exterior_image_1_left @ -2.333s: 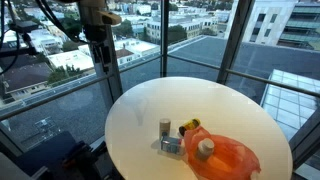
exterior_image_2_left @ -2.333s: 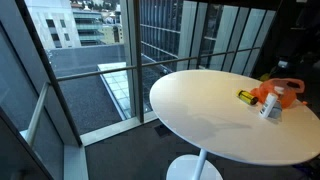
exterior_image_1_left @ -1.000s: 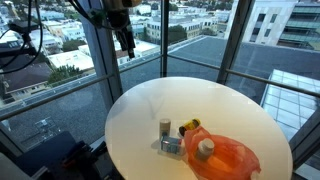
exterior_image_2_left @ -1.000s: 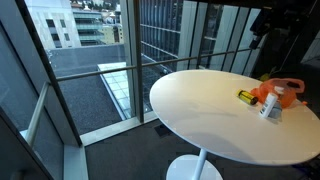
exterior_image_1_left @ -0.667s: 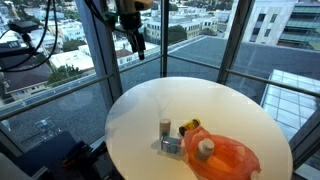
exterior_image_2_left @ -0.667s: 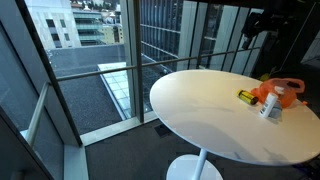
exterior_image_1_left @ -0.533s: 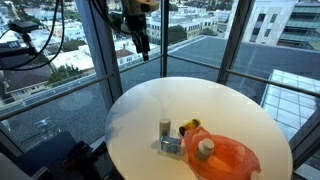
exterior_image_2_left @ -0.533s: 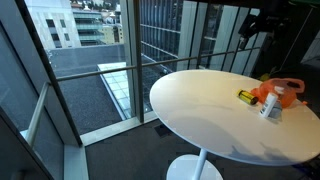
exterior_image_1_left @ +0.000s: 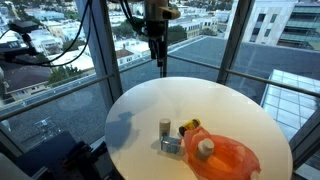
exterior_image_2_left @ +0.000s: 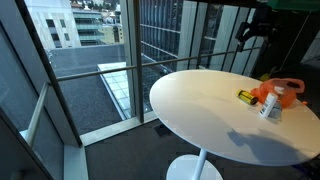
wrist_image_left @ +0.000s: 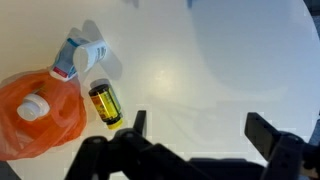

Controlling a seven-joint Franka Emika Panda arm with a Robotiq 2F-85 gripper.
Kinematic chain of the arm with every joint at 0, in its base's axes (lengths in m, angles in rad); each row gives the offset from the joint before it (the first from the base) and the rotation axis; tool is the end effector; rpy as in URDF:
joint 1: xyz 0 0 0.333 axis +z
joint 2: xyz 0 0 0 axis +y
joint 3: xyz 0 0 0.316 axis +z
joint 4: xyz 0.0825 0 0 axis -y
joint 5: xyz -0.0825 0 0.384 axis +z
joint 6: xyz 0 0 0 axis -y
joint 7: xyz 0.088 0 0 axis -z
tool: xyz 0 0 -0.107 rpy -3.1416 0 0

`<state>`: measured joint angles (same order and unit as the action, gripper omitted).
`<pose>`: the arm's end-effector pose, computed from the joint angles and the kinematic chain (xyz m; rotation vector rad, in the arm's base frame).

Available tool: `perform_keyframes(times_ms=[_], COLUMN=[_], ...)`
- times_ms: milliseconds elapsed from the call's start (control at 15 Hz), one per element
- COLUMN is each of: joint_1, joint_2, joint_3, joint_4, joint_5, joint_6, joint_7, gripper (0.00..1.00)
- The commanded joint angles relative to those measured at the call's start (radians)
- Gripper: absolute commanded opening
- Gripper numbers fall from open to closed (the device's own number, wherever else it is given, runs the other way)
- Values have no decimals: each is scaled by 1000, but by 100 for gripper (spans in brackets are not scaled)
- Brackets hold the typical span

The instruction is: Put the yellow and brown bottle in the plastic bag

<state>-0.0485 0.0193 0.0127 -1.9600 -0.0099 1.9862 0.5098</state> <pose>0.5621 -0.0208 0.4641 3.0203 -0.8386 0.0138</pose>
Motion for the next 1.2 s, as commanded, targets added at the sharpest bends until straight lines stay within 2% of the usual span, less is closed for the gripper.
perform_keyframes(times_ms=[0, 67, 133, 667, 1133], joint_1=[4, 5, 11, 8, -29], joint_2=[63, 68, 42, 65, 136], joint_3=[-30, -36, -35, -45, -109], joint_4=[97, 108, 51, 82, 105], joint_5=[-13, -7, 1, 0, 13], joint_6=[-82, -94, -44, -58, -6], joint_7=[3, 2, -1, 3, -14], gripper=[100, 100, 100, 100, 100])
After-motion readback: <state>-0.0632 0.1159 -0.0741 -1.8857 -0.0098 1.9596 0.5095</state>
